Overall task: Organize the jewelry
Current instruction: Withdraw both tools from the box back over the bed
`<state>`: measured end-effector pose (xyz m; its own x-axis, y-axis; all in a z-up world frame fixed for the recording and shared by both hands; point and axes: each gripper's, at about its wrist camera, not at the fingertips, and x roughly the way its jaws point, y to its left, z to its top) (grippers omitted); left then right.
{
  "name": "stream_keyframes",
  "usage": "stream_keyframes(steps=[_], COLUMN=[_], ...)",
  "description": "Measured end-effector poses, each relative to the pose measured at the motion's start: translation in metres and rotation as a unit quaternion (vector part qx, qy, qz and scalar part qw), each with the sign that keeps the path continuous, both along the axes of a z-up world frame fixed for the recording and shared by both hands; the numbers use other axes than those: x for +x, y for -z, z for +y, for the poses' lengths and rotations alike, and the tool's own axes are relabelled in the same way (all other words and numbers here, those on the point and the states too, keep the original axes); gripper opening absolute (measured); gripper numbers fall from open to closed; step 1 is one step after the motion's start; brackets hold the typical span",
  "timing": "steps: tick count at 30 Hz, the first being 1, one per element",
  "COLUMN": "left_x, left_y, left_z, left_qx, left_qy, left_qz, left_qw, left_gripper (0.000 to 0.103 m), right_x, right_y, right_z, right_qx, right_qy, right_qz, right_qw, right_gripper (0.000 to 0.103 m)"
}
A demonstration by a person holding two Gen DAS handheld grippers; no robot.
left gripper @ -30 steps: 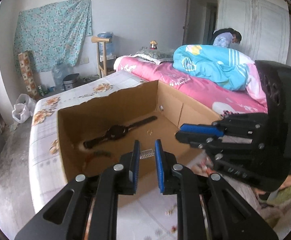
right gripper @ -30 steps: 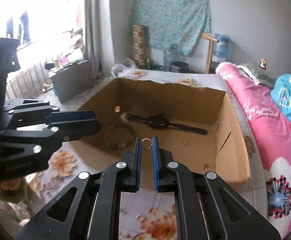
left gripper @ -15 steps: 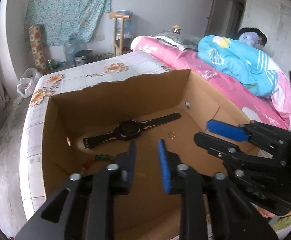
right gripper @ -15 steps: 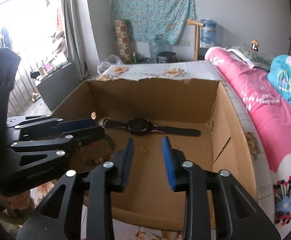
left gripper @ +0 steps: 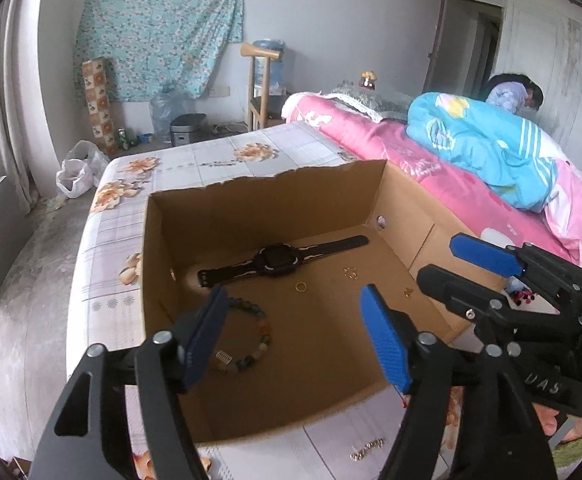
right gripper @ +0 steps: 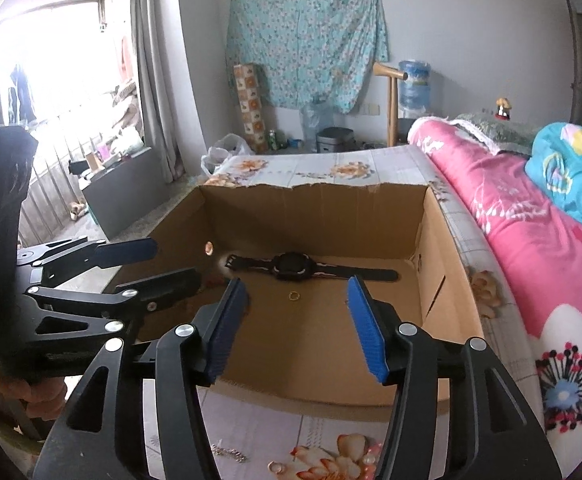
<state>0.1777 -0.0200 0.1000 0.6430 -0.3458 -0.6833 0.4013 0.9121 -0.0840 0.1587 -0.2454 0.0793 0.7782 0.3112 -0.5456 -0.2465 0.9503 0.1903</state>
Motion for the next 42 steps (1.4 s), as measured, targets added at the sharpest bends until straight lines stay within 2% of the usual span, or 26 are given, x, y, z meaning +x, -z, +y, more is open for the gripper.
stream_keyframes(steps=[8,18,25,31,37,42], left_x=[-0.031,-0.067,-0.082,-0.088,-0.089,-0.092], left_y=[-0.011,-0.007,0.005,0.021,0.045,0.064], left_z=[0.015,0.036,0.046,0.051,0.050,0.038], left_qx=[-0.005,-0.007,0.006,0.019,0.030,0.050], left_qy=[-0.010,-0.022,-0.041,-0.051,-0.058,-0.057], left_qz=[-0.016,-0.022,-0.009,0.016,0.048,0.066], left_qw=[0.9998,0.9995,0.9991,0.9984,0.9967,0.9949], left_gripper=[0.080,0.084,0.085,0.085,0.085,0.085], right_x=[-0.019,-0.041,-0.059,-0.072,-0.082,-0.082], right_y=[-0.007,-0.007,0.001,0.018,0.057,0.082], right_z=[0.004,0.010,0.012,0.013,0.006,0.004], right_qx=[0.007,0.014,0.019,0.008,-0.017,-0.018], right_qy=[-0.007,-0.019,-0.026,-0.030,-0.015,-0.010], right_qz=[-0.009,-0.011,-0.001,0.023,0.080,0.125], right_qw=[1.000,1.000,0.999,0.999,0.997,0.992], right_gripper=[0.059,0.064,0.069,0.069,0.069,0.069])
